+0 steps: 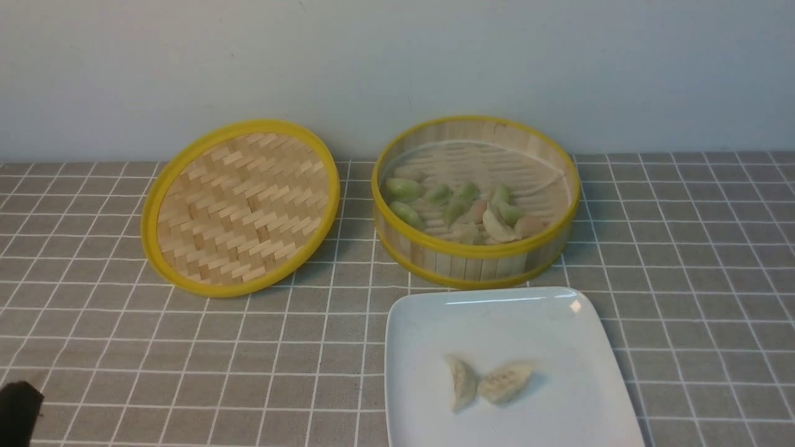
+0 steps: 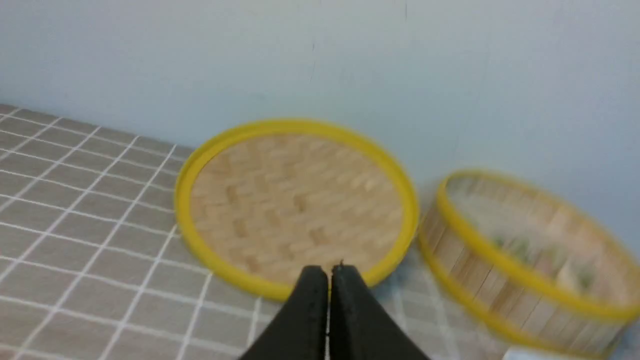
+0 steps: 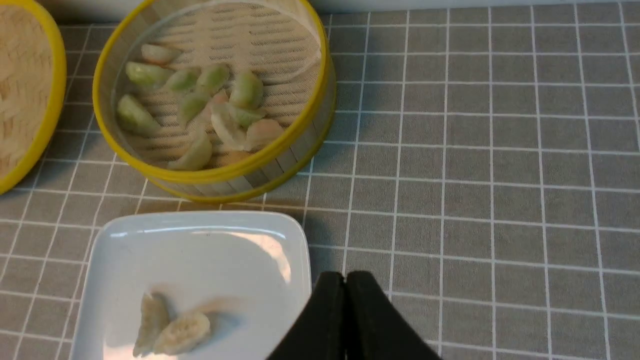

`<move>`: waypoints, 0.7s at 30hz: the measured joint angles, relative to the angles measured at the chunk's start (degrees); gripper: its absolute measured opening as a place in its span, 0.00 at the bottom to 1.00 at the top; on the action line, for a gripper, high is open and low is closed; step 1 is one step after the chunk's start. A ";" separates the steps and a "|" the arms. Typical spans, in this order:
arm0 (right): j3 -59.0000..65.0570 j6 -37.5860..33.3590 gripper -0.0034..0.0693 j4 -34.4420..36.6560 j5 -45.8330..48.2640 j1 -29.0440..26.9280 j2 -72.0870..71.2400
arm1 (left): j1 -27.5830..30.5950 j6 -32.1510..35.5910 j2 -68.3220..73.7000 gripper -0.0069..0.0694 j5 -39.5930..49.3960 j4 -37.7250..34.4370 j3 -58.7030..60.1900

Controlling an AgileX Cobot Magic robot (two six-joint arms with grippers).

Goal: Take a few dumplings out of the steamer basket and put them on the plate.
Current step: Use the right arm to grab a dumpling from inside the steamer

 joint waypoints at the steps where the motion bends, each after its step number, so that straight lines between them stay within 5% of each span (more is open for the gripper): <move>1: -1.79 0.00 0.03 0.36 0.01 0.00 1.92 | 0.00 -0.46 0.00 0.08 -2.42 -2.50 0.00; 9: -12.79 -1.02 0.03 1.32 -0.84 7.29 18.28 | 0.00 -0.96 0.00 0.08 -19.58 -8.89 0.00; 15: -17.64 -0.15 0.05 -4.76 -6.62 15.35 32.43 | 0.00 -0.96 0.00 0.08 -10.48 -9.17 0.00; 21: -22.74 -0.14 0.19 -6.40 -9.91 17.34 43.15 | 0.00 -0.96 0.00 0.08 1.52 -9.17 0.00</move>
